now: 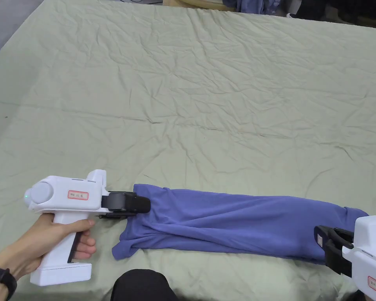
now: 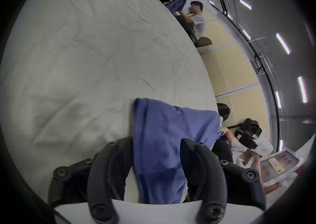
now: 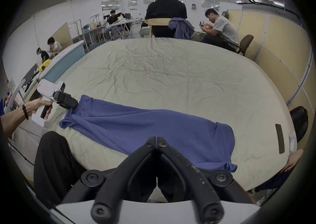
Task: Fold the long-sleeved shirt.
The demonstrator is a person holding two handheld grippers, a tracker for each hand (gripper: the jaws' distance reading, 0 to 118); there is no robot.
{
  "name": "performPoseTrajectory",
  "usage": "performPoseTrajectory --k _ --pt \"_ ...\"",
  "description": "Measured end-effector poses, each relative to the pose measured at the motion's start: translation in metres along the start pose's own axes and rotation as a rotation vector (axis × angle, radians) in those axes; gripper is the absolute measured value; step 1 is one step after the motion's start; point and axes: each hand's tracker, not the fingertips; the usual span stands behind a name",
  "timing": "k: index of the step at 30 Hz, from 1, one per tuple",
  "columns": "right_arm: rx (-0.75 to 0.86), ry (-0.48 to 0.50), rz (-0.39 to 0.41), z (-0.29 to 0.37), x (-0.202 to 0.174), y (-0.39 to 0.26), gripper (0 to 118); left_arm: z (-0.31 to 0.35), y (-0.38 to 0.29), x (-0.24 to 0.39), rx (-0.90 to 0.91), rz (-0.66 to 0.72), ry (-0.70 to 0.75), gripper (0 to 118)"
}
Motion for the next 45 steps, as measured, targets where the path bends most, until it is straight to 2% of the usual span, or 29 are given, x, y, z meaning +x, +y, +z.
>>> performPoseTrajectory --k 7,10,12,14,16,17,22,27,31,32,39,43,45 --pt "-0.003 0.014 -0.002 -0.006 -0.001 -0.001 1 -0.023 0.008 0.009 -0.019 -0.023 -0.022 60" --pt "-0.005 0.027 -0.003 -0.009 -0.003 0.000 1 -0.023 0.009 0.012 -0.025 -0.032 -0.005 53" --pt "-0.007 0.031 0.000 -0.011 -0.005 -0.001 1 -0.026 0.006 0.017 -0.025 -0.048 0.026 41" --pt "-0.009 0.039 -0.005 -0.012 -0.006 -0.001 1 -0.031 0.003 0.024 -0.028 -0.091 0.091 23" --pt "-0.006 0.039 -0.002 -0.012 -0.008 -0.001 1 -0.036 0.000 0.030 -0.044 -0.090 0.086 11" --pt "-0.006 0.040 -0.001 -0.012 -0.008 -0.001 1 -0.040 -0.002 0.032 -0.054 -0.087 0.083 9" --pt "0.009 0.038 -0.017 -0.009 -0.005 -0.002 1 -0.037 -0.010 0.041 -0.038 -0.116 0.113 7" --pt "0.019 0.033 -0.027 -0.005 -0.001 -0.003 1 -0.003 -0.005 0.031 0.046 -0.124 0.210 6" --pt "0.026 0.033 -0.037 -0.003 0.003 -0.005 1 0.023 0.000 0.027 0.028 -0.145 0.226 6" --pt "0.027 0.032 -0.038 -0.002 0.003 -0.006 1 0.027 0.001 0.028 0.026 -0.184 0.271 6" --pt "0.038 0.039 -0.054 0.001 0.004 -0.006 1 0.072 0.018 0.004 0.086 -0.136 0.417 6" --pt "0.048 0.045 -0.063 0.003 0.008 -0.007 1 0.084 0.017 0.002 0.043 -0.136 0.502 6" --pt "0.052 0.047 -0.070 0.002 0.010 -0.008 1 0.083 0.013 0.010 0.039 -0.143 0.498 6"
